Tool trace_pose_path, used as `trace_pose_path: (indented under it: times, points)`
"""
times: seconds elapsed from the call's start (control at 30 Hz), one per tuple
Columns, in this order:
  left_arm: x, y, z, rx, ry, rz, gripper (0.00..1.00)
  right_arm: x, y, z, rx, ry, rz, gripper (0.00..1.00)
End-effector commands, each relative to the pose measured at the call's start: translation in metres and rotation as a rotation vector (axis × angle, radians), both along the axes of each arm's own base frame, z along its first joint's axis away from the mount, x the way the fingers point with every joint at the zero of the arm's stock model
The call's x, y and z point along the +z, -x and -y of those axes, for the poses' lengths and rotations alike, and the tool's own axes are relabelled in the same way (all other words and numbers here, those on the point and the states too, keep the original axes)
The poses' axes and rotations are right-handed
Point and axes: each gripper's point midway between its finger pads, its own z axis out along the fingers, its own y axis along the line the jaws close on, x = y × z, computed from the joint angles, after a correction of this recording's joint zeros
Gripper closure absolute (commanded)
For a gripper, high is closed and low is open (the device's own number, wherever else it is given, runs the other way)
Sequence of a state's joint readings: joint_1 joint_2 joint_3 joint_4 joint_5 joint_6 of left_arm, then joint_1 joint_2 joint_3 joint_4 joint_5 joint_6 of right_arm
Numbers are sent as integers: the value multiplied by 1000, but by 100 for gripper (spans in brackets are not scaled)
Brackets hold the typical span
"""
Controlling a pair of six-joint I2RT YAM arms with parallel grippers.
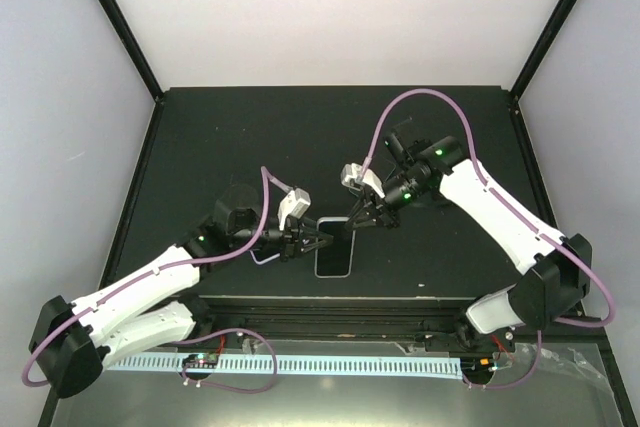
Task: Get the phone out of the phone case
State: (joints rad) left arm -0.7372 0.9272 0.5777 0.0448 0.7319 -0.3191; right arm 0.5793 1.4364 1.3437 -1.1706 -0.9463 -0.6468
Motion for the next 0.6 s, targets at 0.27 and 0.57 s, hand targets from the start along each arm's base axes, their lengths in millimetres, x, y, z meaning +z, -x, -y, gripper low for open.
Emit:
trace_pose_path:
  times: [0.27, 0.57]
  points:
    - [19, 11, 8, -69, 24, 47, 84, 29, 1, -15, 30, -88, -58, 99]
    - [26, 9, 9, -56, 34, 52, 97, 30, 0, -15, 23, -88, -61, 89]
